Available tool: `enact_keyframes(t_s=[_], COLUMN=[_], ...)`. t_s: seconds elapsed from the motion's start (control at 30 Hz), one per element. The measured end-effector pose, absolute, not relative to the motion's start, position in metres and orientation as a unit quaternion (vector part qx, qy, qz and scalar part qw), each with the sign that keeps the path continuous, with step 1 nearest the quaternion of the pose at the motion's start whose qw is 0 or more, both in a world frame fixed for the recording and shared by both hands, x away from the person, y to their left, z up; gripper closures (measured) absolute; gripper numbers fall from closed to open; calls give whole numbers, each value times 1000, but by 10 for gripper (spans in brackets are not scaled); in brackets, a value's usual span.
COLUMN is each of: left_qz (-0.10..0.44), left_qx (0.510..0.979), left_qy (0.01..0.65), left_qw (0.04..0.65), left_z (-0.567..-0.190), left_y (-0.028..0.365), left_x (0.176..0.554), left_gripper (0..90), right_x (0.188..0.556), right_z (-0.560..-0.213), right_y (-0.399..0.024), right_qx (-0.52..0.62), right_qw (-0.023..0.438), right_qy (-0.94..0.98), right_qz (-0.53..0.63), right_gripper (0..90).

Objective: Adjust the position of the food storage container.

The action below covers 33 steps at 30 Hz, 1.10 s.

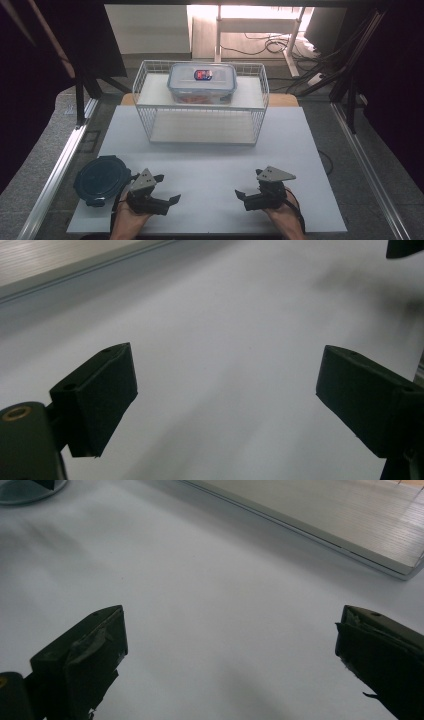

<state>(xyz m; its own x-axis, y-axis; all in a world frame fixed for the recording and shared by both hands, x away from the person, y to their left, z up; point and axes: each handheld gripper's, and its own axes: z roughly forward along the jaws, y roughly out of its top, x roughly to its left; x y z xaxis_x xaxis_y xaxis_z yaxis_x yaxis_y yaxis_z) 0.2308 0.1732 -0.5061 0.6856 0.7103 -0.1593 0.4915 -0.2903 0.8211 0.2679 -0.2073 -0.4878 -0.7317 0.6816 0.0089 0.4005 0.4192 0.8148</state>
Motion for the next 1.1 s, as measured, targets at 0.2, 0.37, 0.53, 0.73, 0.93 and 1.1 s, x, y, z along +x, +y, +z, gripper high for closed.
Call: enact_keyframes(t_s=[0.2, 0.37, 0.53, 0.73, 0.93, 1.1], left_qz=[153, 167, 203, 245, 255, 261], left_qx=[773, 749, 729, 691, 655, 620], left_qy=[405, 446, 489, 551, 610, 640], left_qw=[463, 461, 435, 398, 366, 370], left_z=[-486, -475, -473, -480, -496, -505], left_y=[199, 241, 278, 331, 376, 397], left_x=[237, 239, 236, 230, 222, 218], left_gripper=[178, 595, 888, 900, 900, 900], right_x=[269, 269, 269, 268, 268, 269], right_z=[-489, -490, -493, -494, -496, -497], right_y=[-207, -205, -202, -199, -199, -197], right_qx=[326, 321, 315, 308, 309, 306], right_qw=[166, 164, 163, 166, 166, 165], right_qy=[829, 834, 841, 847, 850, 854], right_qz=[423, 418, 409, 401, 394, 387], right_gripper=[0, 3, 6, 9, 11, 12])
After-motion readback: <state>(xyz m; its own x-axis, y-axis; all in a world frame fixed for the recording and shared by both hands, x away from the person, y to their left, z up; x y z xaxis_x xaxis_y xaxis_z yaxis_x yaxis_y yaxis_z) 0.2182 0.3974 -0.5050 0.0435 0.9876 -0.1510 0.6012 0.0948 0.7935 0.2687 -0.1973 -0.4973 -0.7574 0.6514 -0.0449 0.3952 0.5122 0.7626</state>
